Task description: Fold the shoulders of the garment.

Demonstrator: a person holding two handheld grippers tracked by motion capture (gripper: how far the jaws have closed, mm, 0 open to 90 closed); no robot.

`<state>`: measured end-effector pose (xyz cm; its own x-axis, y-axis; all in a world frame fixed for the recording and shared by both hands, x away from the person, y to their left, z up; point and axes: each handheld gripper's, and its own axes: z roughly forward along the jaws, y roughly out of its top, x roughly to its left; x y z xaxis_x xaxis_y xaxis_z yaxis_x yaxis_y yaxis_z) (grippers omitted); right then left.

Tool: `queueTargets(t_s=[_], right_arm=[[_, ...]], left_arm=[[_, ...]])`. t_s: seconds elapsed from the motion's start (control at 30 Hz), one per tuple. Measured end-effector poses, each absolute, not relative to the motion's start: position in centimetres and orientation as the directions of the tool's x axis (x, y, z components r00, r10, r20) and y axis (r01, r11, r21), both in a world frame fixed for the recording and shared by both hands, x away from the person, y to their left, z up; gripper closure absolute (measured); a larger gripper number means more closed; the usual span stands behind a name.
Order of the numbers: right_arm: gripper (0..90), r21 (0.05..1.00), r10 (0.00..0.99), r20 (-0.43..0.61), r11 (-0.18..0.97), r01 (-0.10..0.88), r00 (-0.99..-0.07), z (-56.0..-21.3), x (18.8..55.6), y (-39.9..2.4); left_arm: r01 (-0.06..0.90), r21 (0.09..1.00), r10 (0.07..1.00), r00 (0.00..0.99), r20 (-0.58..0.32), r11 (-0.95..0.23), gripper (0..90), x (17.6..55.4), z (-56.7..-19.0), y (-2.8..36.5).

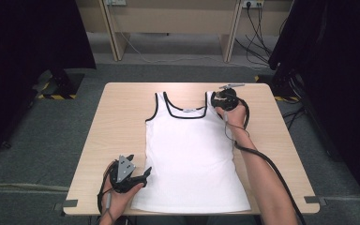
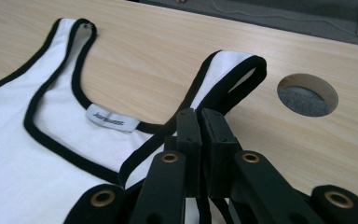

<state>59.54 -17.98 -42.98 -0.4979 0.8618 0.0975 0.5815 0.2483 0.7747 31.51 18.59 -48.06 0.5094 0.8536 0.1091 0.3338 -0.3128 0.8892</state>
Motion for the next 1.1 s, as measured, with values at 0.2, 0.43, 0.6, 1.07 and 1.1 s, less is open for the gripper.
queueTargets(t_s=[0.2, 0.43, 0.6, 1.07, 1.1], right_arm=[[86.7, 0.808, 0.844, 0.054, 0.276, 0.520, -0.533, -42.2, 57.4, -17.3], [86.4, 0.833, 0.809, 0.010, 0.318, 0.453, -0.587, -42.3, 54.6, -16.2], [85.8, 0.836, 0.785, -0.014, 0.349, 0.424, -0.619, -42.6, 53.0, -15.9], [77.7, 0.843, 0.700, -0.007, 0.388, 0.372, -0.714, -42.9, 49.5, -16.7], [76.9, 0.845, 0.701, -0.001, 0.382, 0.374, -0.713, -42.7, 49.5, -16.9]], left_arm=[[0.333, 0.887, 0.851, 0.512, 0.115, -0.320, 20.5, 31.5, -48.1, 18.5], [0.335, 0.885, 0.851, 0.512, 0.117, -0.323, 20.6, 31.5, -48.1, 18.5], [0.338, 0.883, 0.851, 0.512, 0.120, -0.327, 20.6, 31.5, -48.1, 18.5], [0.343, 0.879, 0.851, 0.511, 0.121, -0.331, 20.7, 31.6, -48.1, 18.4], [0.342, 0.879, 0.851, 0.511, 0.122, -0.331, 20.7, 31.6, -48.1, 18.4]])
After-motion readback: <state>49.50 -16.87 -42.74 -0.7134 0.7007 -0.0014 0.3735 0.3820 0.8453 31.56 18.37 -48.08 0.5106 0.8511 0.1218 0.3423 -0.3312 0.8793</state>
